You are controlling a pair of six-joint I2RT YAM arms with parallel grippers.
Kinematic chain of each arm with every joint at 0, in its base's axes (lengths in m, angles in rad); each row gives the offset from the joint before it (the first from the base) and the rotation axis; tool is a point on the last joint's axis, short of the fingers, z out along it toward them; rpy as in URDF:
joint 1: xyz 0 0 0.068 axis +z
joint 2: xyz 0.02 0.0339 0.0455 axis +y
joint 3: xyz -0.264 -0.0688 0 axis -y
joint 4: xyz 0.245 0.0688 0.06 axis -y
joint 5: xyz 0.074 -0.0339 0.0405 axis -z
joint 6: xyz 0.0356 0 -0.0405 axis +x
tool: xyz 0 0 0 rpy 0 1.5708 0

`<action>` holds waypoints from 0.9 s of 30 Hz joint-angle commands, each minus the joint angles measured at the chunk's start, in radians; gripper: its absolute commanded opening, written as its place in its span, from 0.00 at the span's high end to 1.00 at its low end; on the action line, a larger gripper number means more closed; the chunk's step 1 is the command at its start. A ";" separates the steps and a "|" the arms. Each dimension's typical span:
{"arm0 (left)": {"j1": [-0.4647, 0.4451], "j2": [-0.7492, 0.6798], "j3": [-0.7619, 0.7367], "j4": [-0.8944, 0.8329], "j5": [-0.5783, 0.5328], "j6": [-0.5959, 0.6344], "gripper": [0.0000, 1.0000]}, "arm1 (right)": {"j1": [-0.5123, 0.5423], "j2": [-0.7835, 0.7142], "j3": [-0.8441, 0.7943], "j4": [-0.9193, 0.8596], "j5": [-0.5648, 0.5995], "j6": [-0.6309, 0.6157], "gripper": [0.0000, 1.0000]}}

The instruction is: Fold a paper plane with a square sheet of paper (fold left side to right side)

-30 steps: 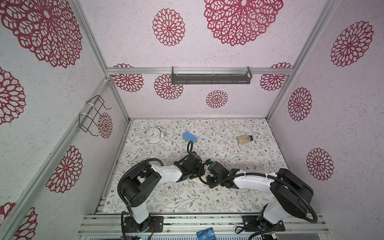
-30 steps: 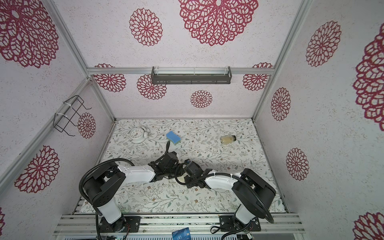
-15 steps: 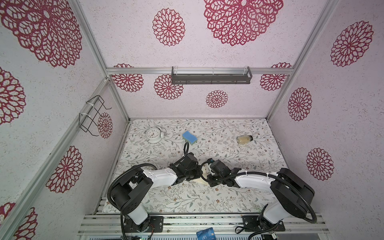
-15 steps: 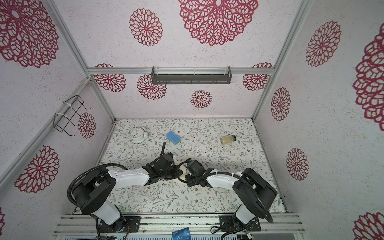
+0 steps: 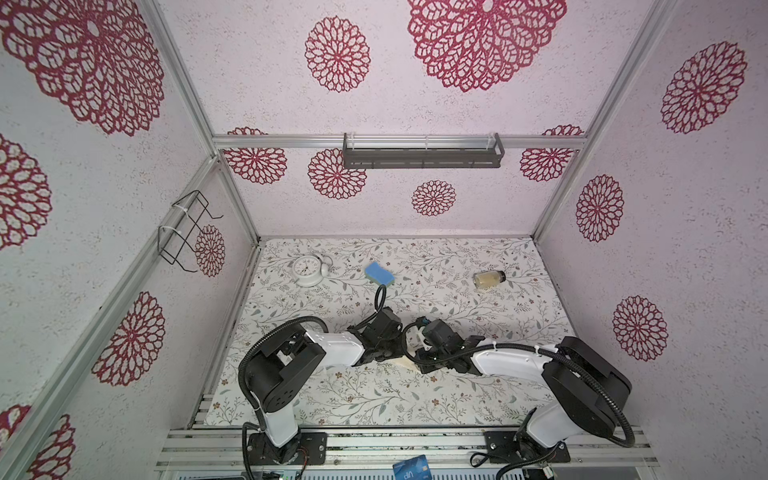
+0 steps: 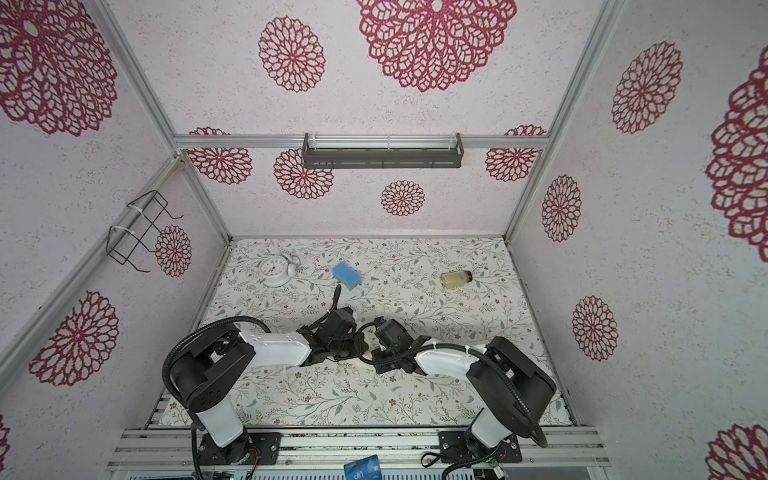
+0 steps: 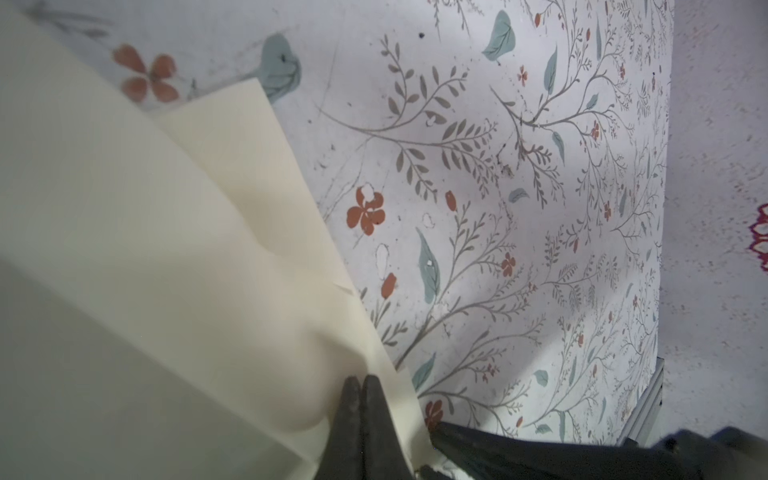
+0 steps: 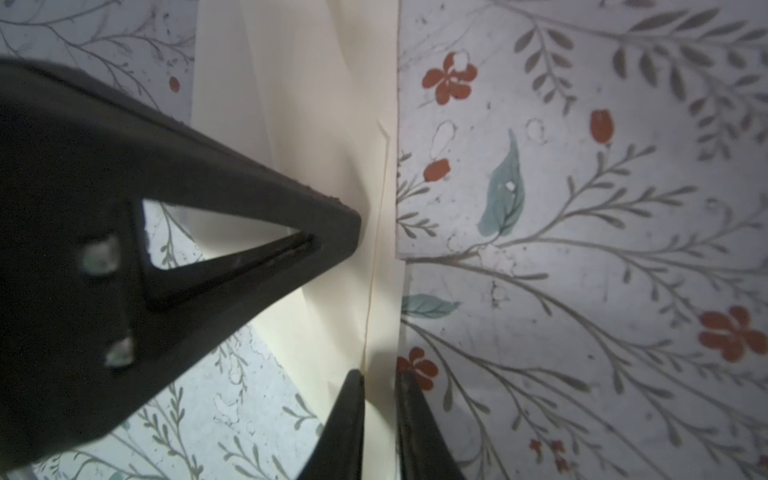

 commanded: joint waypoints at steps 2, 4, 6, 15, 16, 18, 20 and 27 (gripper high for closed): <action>0.004 0.022 0.008 -0.005 -0.015 -0.008 1.00 | -0.011 -0.089 -0.010 -0.103 -0.036 0.023 0.65; 0.005 0.024 0.008 -0.004 -0.014 -0.012 1.00 | -0.011 -0.111 -0.006 -0.110 -0.046 0.023 0.57; 0.005 0.027 0.008 0.002 -0.011 -0.014 1.00 | -0.009 -0.121 -0.004 -0.113 -0.059 0.015 0.52; 0.008 0.028 0.010 0.001 -0.008 -0.026 1.00 | 0.018 -0.057 0.057 -0.153 0.003 -0.065 0.48; 0.009 0.028 0.010 0.001 -0.009 -0.026 1.00 | 0.024 -0.047 0.061 -0.157 0.016 -0.072 0.48; 0.011 0.027 0.009 0.001 -0.008 -0.026 1.00 | 0.031 -0.030 0.067 -0.158 0.028 -0.081 0.48; 0.010 0.026 0.009 -0.002 -0.008 -0.027 1.00 | 0.038 -0.018 0.070 -0.157 0.038 -0.087 0.48; 0.011 0.027 0.008 0.003 -0.005 -0.029 1.00 | 0.074 0.029 0.089 -0.176 0.102 -0.112 0.53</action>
